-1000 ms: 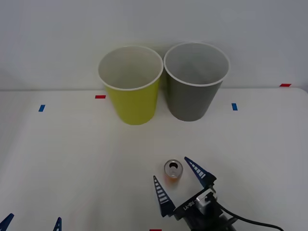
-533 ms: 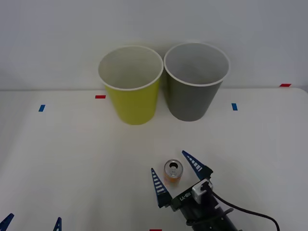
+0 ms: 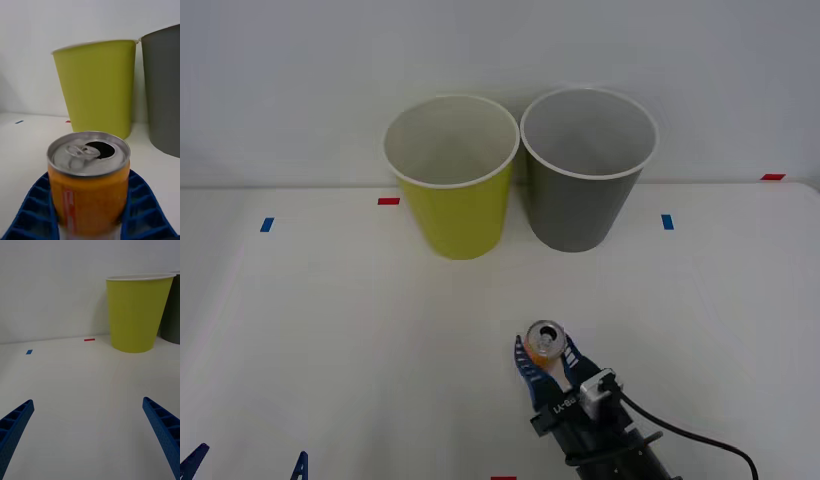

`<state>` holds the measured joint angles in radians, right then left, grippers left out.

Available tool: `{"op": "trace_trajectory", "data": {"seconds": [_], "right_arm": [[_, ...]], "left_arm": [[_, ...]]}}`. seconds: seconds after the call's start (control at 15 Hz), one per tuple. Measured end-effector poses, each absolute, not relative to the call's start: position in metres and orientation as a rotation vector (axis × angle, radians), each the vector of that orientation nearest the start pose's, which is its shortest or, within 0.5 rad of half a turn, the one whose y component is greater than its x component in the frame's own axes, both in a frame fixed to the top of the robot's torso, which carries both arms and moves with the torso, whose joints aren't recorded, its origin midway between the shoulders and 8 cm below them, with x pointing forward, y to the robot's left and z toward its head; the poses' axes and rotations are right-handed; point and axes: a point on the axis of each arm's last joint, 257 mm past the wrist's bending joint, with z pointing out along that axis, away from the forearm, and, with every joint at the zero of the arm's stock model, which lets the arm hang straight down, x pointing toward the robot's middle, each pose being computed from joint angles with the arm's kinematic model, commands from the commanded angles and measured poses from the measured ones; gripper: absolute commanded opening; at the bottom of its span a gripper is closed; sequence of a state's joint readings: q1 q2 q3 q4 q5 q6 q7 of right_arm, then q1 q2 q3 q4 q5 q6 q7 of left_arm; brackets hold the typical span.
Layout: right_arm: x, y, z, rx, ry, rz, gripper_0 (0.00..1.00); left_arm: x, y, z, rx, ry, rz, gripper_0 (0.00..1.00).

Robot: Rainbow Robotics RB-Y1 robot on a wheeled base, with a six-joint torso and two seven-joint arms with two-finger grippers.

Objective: Put cans in the gray bin and PET bottles in the light green bin.

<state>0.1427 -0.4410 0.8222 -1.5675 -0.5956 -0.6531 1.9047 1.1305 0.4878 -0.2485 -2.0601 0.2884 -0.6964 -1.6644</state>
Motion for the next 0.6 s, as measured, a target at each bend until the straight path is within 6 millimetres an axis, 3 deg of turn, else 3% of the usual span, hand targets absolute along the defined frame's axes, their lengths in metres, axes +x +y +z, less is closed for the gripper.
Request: {"op": "trace_trajectory", "data": {"seconds": [0.6], "right_arm": [[0.3646,-0.0536,-0.2583,-0.352,1.329,0.42,0.1]], "left_arm": [[0.1968,0.2797,-0.2366,0.073,1.579,0.004,1.0]]}}
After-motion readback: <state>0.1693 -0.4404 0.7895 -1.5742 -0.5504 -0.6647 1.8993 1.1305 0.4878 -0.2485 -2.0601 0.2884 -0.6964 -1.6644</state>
